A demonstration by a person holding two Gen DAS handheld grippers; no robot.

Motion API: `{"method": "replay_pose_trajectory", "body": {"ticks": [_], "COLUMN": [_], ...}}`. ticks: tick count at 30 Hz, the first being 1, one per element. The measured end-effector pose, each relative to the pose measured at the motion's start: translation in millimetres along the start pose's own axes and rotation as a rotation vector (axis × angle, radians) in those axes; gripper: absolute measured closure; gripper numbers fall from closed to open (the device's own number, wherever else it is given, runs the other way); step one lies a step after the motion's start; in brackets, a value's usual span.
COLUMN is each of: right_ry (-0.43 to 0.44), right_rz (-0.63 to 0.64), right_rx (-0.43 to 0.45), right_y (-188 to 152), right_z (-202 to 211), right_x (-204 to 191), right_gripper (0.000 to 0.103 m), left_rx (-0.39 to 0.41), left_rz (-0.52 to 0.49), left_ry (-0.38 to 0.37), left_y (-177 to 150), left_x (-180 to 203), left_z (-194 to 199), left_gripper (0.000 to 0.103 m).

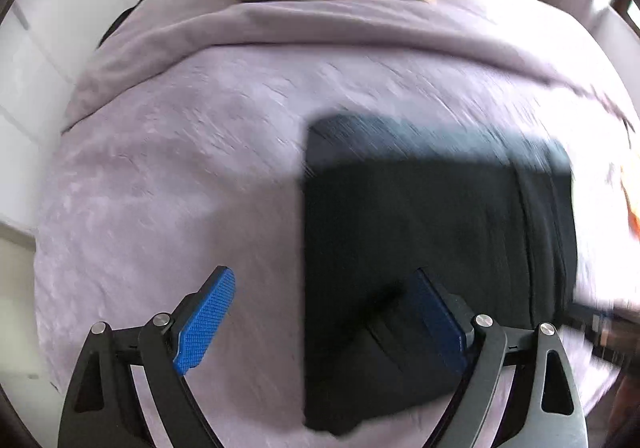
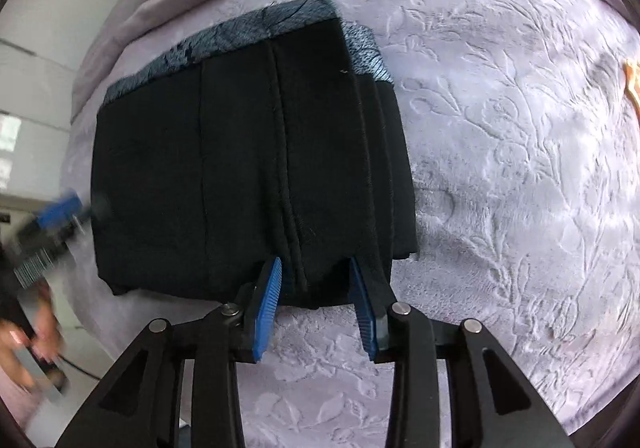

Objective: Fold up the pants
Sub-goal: 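Lower the folded end onto the trousers and open both grippers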

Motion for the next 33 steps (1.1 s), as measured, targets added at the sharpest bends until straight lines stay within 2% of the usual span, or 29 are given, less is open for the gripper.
{"method": "replay_pose_trajectory", "body": {"ticks": [2,4,8,12,14,15,17,20,23,29,33], "right_ry": [0.0,0.0,-0.012,-0.019,-0.014,-0.011,-0.019,-0.014,-0.007,0.006,0.017], "right_rz": [-0.01,-0.014,-0.007,-0.018,-0.031,-0.035,-0.04,-0.052,-0.081,-0.119,-0.127], "right_rx": [-0.003,-0.005,-0.007,-0.011,-0.009,-0.008,-0.01,-0.01,-0.016,-0.014,-0.009], "right_y": [-1,0,-4,-3,-3,-4,-6,-15,-21,-37,-46], "right_z": [-1,-3,-6,-7,-4,-2,2,11,17,26,30], "right_x": [0,0,-5,-7,-7,-7,-7,0,5,10,8], "right_gripper": [0.063,0.063,0.063,0.061,0.056,0.05,0.043,0.043,0.035,0.033,0.024], "left_rx": [-0.014,-0.042,-0.036,-0.061,-0.076,-0.084,-0.104,-0.118,-0.111,-0.127,-0.146], "left_rz": [0.077,0.106,0.034,0.044,0.032,0.025,0.013,-0.004,-0.025,-0.085,-0.114], "left_ry": [0.008,-0.008,0.063,0.029,0.031,0.025,0.014,0.007,-0.005,-0.015,-0.03], "left_y": [12,19,18,16,14,12,9,2,-3,-12,-18], "left_x": [-17,-25,-17,-23,-25,-24,-22,-17,-10,8,21], "left_z": [-14,-29,-38,-26,-18,-15,-11,-4,5,15,18], "left_gripper": [0.012,0.012,0.005,0.005,0.005,0.005,0.005,0.005,0.005,0.001,0.001]}}
Point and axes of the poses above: each gripper's, at about its wrist camera, not at the fingertips, and z roughly against the way its jaws point, x to its right, y to its top, the point moved 1 cm from there along -z, roughly the way its jaws point, and after that the axes turned 9 degrees about -z, right-handed, at the moved point
